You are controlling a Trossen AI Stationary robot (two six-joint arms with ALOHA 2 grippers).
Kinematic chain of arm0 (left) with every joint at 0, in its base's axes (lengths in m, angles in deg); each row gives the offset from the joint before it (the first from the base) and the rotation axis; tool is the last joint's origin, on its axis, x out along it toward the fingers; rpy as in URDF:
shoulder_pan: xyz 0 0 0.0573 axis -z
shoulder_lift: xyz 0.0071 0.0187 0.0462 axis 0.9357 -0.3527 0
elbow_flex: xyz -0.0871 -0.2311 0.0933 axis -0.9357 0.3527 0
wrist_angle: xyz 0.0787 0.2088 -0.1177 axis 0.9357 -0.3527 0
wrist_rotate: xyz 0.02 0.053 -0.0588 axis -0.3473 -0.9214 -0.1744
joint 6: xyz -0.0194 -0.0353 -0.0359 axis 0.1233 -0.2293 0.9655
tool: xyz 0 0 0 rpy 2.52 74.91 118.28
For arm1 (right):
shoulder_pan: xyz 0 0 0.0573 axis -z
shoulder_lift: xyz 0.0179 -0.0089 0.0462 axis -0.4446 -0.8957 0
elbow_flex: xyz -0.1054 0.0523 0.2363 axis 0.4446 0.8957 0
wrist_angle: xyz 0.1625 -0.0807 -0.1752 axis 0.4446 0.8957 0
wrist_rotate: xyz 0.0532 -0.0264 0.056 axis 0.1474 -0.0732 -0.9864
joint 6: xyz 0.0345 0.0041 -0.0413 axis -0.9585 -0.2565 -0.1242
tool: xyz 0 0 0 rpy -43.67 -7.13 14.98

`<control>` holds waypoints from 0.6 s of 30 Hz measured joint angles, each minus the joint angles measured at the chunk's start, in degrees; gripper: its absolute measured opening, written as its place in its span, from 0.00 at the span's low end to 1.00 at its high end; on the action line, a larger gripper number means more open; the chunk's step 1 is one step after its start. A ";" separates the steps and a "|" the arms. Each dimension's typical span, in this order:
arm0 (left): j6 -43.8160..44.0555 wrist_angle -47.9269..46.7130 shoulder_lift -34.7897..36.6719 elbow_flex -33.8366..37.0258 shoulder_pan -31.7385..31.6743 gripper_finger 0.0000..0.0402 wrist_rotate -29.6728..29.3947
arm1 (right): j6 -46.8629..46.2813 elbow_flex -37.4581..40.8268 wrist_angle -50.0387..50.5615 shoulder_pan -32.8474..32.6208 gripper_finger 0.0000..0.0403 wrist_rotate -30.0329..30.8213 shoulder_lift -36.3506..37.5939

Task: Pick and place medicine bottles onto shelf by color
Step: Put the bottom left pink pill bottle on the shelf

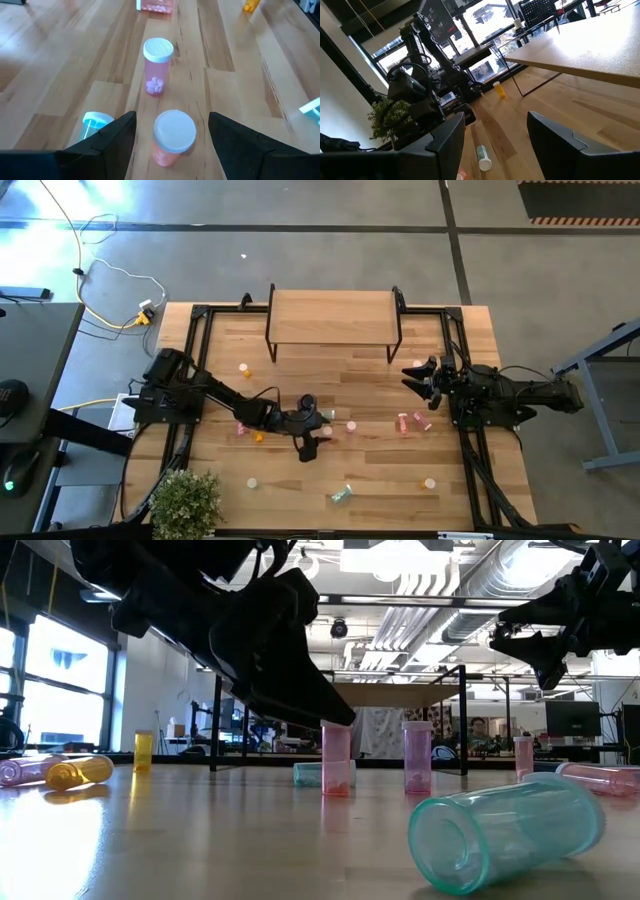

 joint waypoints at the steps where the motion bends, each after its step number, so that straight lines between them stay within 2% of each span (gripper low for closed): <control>1: 0.00 -0.02 0.01 0.00 0.00 0.57 -0.23 | 0.01 0.01 0.00 0.02 0.51 0.00 0.00; 10: -1.79 -0.06 0.02 0.00 0.00 0.40 0.09 | 0.05 0.00 0.02 0.01 0.51 0.00 0.00; 18: -1.64 -0.52 0.02 0.02 -0.06 0.30 0.27 | 0.07 0.00 0.04 0.01 0.51 0.00 -0.01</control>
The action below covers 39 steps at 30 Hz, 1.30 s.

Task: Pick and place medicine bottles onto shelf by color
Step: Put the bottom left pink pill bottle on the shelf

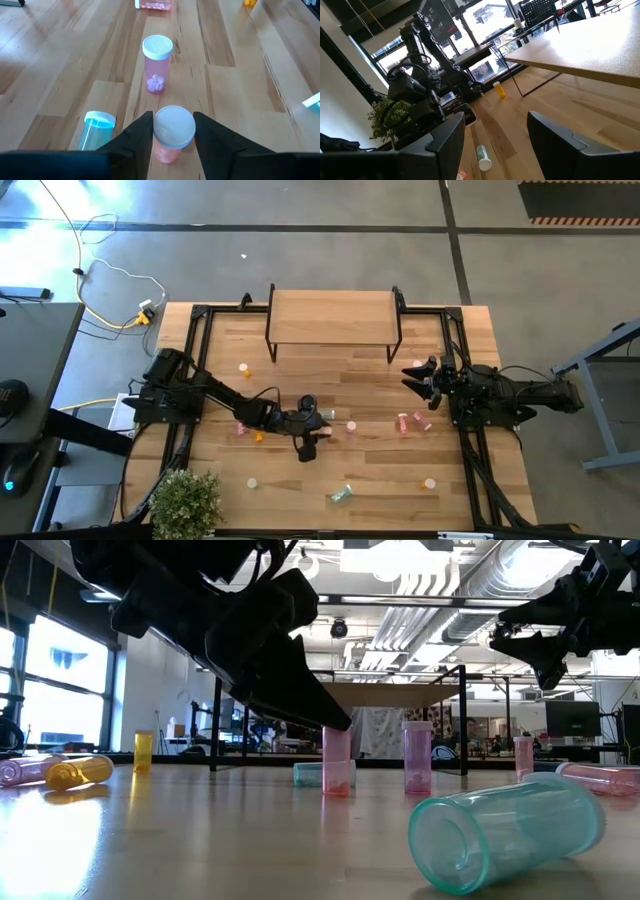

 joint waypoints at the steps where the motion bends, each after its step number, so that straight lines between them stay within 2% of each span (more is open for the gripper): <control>1: 0.07 0.00 0.00 0.00 0.02 0.29 0.00 | -0.02 0.00 -0.02 0.00 0.51 0.00 0.01; 13: 4.61 0.45 0.93 -0.43 0.02 0.29 0.02 | -0.02 0.00 -0.08 0.02 0.51 0.00 0.01; 17: 4.65 0.14 3.60 -2.13 -0.02 0.29 -0.05 | -0.25 0.01 -0.51 0.02 0.51 0.04 0.01; 22: 4.57 -6.52 8.91 -4.73 -1.60 0.29 -2.05 | -0.43 -0.01 -1.69 0.02 0.51 0.07 -0.02; 32: 3.80 -20.83 20.87 -9.47 -12.13 0.29 -3.04 | -0.43 0.01 -2.57 0.02 0.51 0.09 0.02; 39: -2.76 -28.61 26.33 -13.08 -22.29 0.29 -3.01 | -0.45 0.00 -3.21 0.02 0.51 0.39 0.01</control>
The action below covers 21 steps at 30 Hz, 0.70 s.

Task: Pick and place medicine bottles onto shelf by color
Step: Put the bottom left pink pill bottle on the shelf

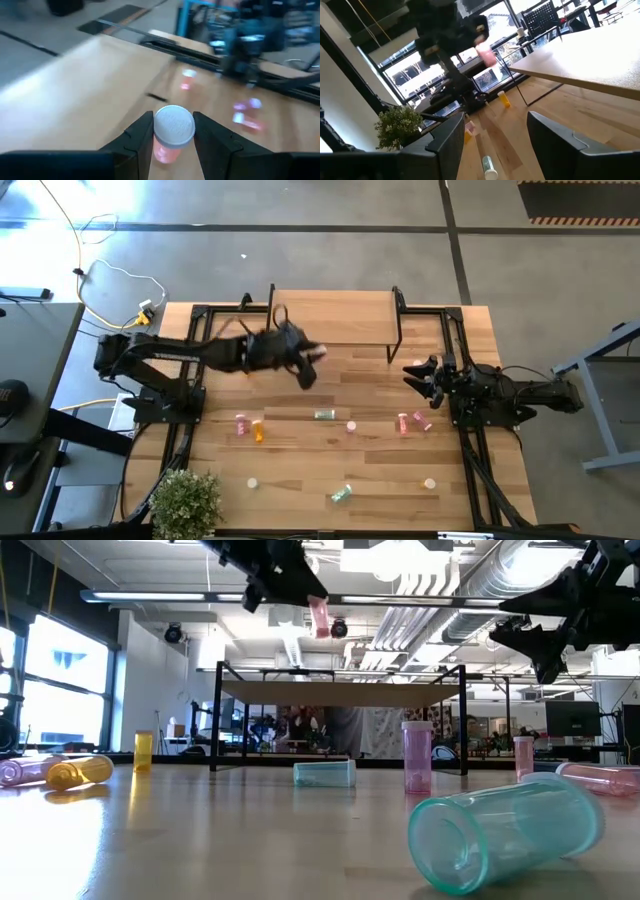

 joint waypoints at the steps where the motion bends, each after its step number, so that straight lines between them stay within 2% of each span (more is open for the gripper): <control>1: -1.18 -0.78 0.30 -1.00 -1.69 0.29 0.02 | -0.02 0.00 -0.01 -0.01 0.51 0.26 0.00; 9: -9.53 -8.20 -0.43 -8.52 -15.65 0.29 1.81 | -7.22 -0.01 -0.55 -0.01 0.51 4.19 0.00; 15: -9.12 -11.03 -0.73 -9.52 -24.21 0.29 1.98 | -7.67 -0.01 -0.52 0.00 0.51 8.10 0.00; 21: -4.36 -14.14 -1.73 -9.50 -28.23 0.29 2.09 | -7.65 0.00 -0.50 0.00 0.51 12.27 0.00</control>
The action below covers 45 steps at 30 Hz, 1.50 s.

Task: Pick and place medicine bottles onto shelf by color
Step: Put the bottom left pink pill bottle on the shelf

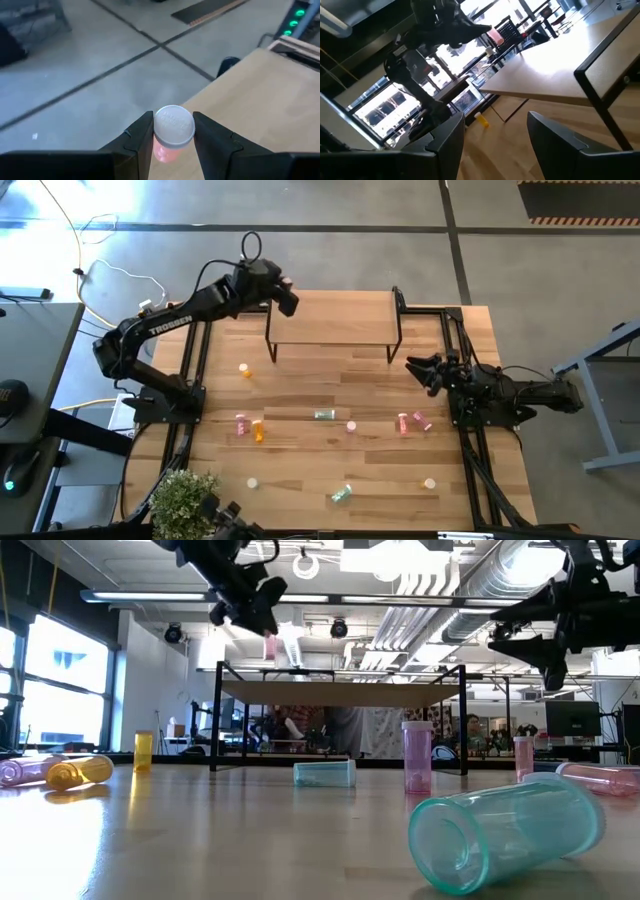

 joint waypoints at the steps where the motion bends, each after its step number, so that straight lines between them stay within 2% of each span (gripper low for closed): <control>1: 0.81 -0.73 -0.59 0.03 -0.22 0.29 0.00 | 0.00 -0.02 0.02 0.00 0.51 0.36 0.00; 10: 1.76 -1.17 -6.19 0.07 0.70 0.29 -0.81 | 0.09 -0.02 0.04 -0.01 0.51 3.12 0.00; 18: 3.99 -1.50 -6.66 0.07 0.63 0.29 -3.33 | 0.02 -0.02 0.07 -0.02 0.51 3.78 0.00; 26: 8.24 -2.39 -7.25 0.28 -0.13 0.29 -3.17 | -0.02 -0.02 0.09 0.00 0.51 3.76 0.00; 45: 11.80 -3.38 -7.51 0.22 -0.12 0.29 -3.18 | -0.02 -0.02 0.03 -0.01 0.51 3.73 0.00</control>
